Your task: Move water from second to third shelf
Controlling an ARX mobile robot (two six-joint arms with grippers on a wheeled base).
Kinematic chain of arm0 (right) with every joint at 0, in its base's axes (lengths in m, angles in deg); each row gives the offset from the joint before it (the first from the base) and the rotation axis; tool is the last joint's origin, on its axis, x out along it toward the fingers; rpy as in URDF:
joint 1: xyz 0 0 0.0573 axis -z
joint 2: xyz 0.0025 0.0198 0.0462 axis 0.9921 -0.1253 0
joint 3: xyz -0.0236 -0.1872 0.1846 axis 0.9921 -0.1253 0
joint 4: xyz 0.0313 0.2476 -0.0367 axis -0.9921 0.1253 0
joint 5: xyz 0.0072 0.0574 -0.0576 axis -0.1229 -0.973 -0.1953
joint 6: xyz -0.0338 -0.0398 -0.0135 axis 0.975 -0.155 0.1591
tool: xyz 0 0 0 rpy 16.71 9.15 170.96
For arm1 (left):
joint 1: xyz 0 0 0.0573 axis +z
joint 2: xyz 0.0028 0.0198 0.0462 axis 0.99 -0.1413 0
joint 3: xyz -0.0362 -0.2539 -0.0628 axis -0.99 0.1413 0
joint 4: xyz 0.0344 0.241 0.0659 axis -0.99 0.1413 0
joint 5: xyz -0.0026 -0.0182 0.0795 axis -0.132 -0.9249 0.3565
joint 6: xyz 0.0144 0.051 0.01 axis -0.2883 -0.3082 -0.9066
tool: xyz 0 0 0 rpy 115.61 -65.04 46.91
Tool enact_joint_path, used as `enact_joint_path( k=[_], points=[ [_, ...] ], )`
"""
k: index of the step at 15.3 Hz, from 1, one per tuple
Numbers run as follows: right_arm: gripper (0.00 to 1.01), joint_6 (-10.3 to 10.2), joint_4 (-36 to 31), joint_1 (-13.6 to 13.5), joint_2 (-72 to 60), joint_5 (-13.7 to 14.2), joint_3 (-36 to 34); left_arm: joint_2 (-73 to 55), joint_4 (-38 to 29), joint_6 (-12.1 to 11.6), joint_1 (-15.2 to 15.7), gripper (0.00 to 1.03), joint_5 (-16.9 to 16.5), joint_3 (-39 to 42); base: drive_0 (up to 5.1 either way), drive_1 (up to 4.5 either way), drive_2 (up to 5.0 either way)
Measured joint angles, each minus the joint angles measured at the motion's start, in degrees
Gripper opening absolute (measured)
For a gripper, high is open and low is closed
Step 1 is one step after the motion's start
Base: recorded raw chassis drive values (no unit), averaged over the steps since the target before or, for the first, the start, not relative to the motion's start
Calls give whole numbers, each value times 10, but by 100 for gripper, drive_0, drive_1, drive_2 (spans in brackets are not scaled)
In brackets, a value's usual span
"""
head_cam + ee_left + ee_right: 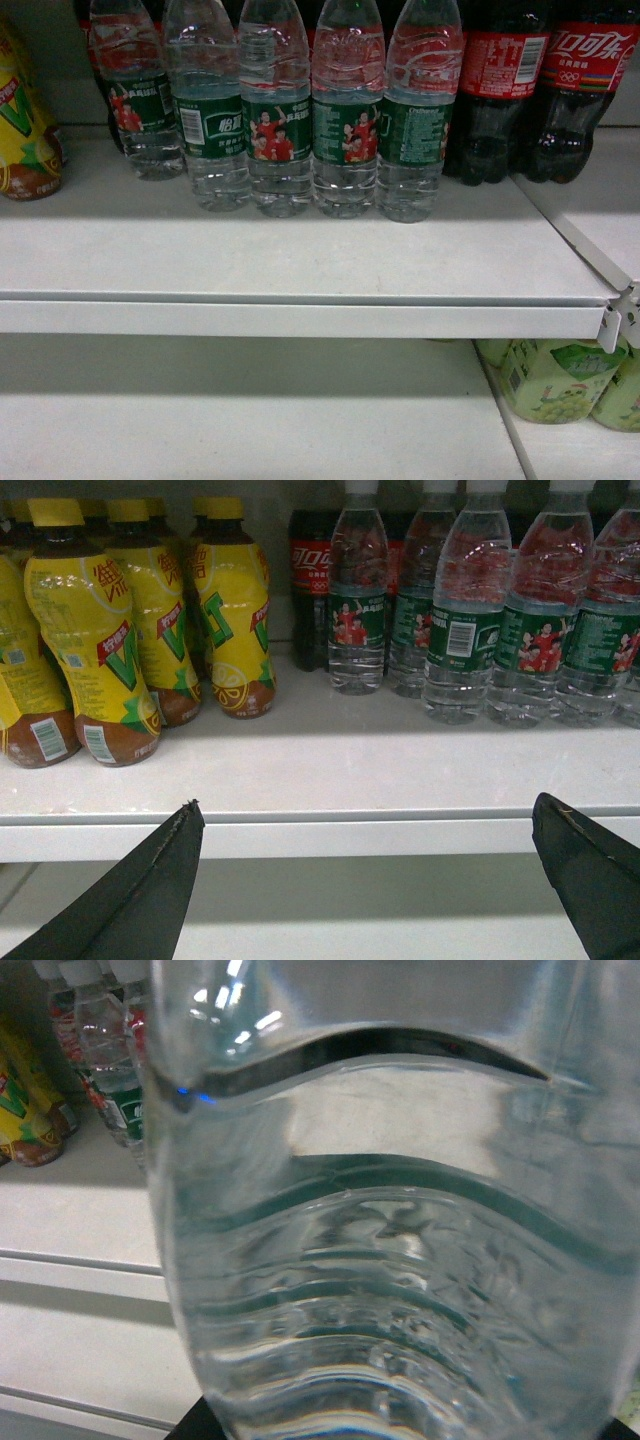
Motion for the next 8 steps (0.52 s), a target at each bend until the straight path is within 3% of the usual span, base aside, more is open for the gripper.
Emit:
enact_joint_path(
  k=[8],
  points=[
    [40,0,0,0,1,0,0,0,0,0,0,98,0,0,0,0,0]
  ],
)
